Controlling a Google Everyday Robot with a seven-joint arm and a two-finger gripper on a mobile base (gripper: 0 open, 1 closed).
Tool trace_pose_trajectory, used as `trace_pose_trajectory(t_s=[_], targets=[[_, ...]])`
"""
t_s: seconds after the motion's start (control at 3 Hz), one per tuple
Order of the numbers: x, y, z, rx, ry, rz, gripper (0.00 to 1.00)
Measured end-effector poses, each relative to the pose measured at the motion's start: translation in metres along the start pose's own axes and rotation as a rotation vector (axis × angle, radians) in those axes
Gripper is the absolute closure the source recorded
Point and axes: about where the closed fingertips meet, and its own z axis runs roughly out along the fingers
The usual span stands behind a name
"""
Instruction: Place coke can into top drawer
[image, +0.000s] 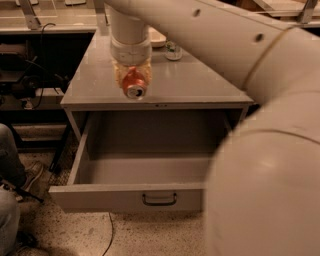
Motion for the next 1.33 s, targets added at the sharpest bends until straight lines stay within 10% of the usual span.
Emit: trace_pose_trajectory(t_s=[0.67, 1.33], targets=[[0.083, -0.003, 0.017, -0.197, -0.023, -0.216, 1.0], [0.089, -0.006, 0.025, -0.186, -0.004, -0.301, 1.0]])
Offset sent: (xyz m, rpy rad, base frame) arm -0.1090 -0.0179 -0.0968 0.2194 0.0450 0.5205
